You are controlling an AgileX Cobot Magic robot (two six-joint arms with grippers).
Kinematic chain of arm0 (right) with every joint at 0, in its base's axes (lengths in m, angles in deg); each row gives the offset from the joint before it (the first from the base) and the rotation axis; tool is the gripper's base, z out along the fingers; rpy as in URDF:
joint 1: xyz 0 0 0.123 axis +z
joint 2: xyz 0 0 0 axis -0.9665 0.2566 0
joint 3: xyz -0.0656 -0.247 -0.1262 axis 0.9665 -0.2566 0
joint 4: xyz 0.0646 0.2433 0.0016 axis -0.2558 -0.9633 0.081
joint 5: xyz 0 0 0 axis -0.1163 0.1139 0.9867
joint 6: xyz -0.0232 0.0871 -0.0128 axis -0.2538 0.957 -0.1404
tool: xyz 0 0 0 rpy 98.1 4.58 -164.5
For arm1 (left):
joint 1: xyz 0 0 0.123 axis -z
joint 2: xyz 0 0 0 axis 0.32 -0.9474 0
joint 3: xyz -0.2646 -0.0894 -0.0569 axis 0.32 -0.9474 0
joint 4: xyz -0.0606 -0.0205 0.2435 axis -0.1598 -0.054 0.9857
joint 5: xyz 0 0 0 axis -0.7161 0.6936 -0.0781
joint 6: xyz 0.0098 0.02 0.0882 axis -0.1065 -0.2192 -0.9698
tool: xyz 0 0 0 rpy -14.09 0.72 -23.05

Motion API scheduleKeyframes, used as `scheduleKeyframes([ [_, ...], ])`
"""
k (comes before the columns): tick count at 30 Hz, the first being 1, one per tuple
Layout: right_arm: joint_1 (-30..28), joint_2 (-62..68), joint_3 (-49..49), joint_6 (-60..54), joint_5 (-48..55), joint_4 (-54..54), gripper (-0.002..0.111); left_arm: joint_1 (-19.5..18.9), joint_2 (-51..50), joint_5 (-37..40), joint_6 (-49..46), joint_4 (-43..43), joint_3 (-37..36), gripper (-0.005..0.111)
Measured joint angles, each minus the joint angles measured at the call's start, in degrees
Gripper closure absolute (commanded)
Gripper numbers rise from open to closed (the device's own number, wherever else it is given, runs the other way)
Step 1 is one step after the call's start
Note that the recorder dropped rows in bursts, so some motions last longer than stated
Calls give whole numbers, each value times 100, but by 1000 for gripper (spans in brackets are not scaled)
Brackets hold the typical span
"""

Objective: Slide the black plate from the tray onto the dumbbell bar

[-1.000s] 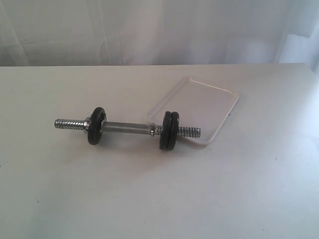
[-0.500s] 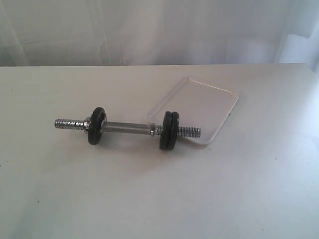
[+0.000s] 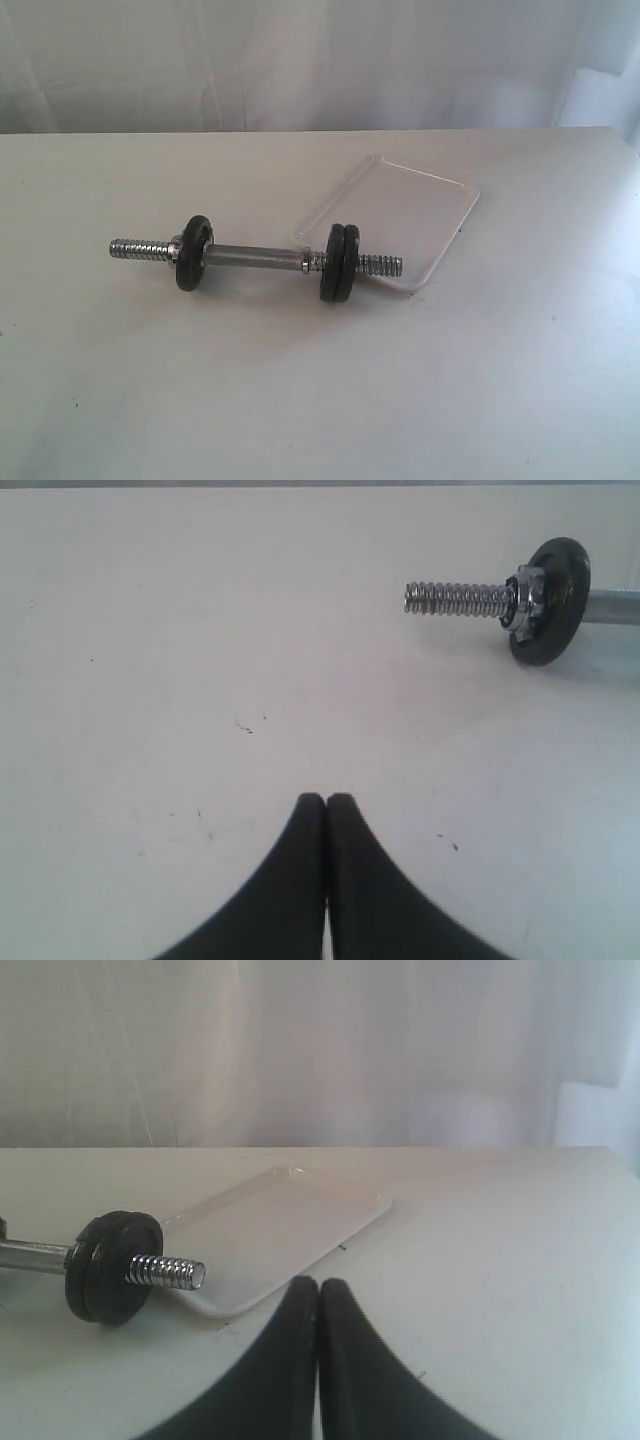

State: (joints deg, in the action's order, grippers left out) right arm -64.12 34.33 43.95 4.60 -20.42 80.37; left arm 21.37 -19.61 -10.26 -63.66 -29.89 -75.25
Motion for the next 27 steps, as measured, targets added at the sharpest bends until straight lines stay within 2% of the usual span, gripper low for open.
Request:
scheduleKeyframes([
  [27,-68,0,0,-39,0,0,108,0,0,131,0,21,0,107],
])
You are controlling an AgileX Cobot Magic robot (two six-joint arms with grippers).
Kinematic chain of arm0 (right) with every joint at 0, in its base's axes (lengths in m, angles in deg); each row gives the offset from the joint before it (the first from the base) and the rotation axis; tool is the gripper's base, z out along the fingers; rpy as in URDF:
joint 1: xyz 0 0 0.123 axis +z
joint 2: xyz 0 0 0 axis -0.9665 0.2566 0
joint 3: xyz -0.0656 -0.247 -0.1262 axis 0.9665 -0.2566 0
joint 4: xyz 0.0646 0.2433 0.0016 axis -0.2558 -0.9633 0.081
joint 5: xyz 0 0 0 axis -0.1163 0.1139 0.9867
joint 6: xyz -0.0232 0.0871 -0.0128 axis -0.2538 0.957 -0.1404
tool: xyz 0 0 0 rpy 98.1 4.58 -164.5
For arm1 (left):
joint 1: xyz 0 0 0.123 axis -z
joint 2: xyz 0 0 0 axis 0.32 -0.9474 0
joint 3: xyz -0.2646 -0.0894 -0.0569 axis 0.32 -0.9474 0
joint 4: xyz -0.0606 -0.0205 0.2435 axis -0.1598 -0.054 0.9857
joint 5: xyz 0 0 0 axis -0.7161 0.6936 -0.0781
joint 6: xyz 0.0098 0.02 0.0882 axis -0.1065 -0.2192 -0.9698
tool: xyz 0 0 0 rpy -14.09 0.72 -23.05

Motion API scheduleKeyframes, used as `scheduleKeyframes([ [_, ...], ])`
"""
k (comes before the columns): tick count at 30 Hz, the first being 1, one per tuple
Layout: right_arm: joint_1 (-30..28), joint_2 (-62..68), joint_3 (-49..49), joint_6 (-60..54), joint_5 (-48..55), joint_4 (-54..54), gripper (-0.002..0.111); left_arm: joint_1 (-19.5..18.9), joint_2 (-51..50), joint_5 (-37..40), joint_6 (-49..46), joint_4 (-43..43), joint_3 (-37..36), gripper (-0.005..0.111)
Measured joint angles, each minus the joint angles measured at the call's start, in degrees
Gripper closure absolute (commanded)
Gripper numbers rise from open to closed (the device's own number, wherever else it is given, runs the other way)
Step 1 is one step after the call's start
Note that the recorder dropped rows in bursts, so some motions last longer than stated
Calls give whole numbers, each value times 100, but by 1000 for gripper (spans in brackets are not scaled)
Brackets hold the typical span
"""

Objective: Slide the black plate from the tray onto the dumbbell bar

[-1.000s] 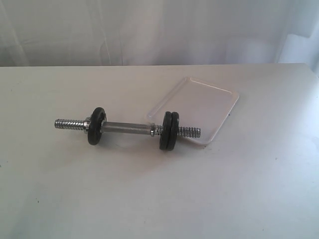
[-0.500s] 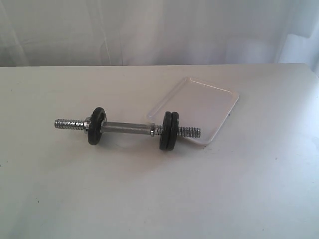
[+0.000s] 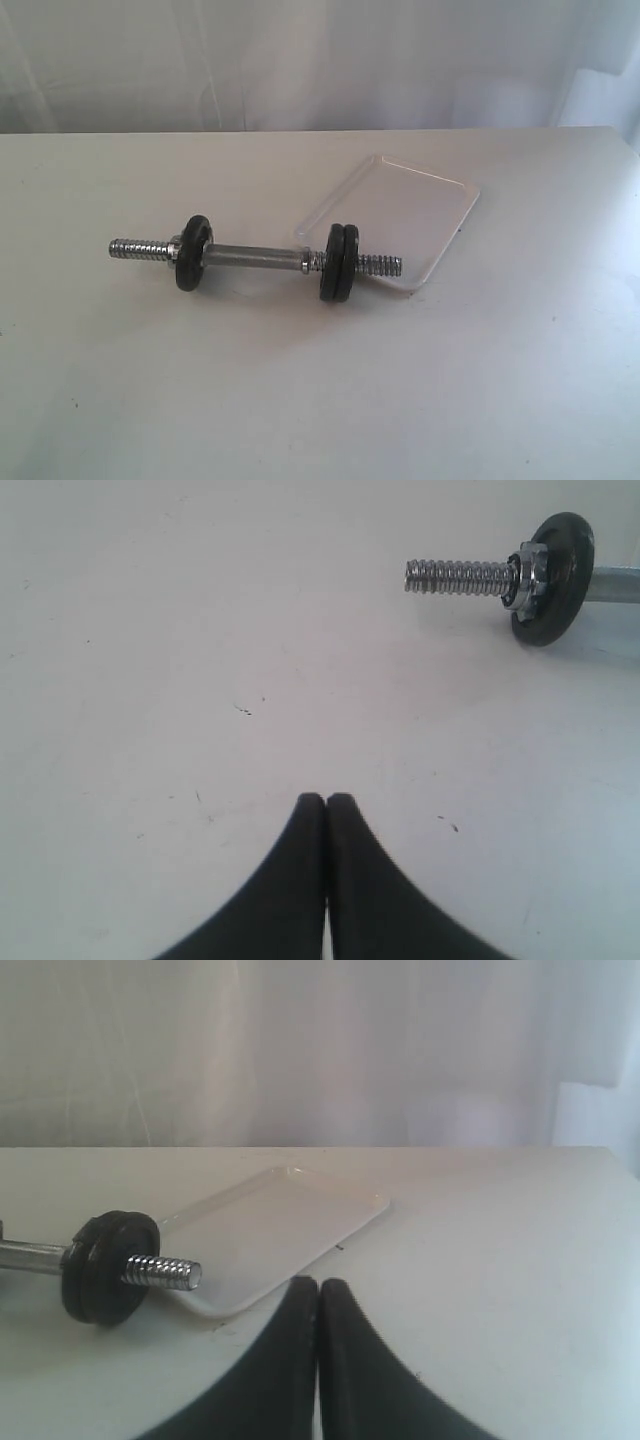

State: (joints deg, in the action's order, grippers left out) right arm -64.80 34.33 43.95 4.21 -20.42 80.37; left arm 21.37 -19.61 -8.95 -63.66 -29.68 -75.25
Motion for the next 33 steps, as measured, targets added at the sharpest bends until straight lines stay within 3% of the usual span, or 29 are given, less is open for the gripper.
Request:
scheduleKeyframes([
  [5,-773,0,0,0,0,0,108,0,0,0,0,0,0,107],
  [8,-945,0,0,0,0,0,108,0,0,0,0,0,0,107],
  [23,-972,0,0,0,31,0,108,0,0,0,0,0,0,107],
  [33,-972,0,-13,0,995,0,108,0,0,9,0,0,0,107],
])
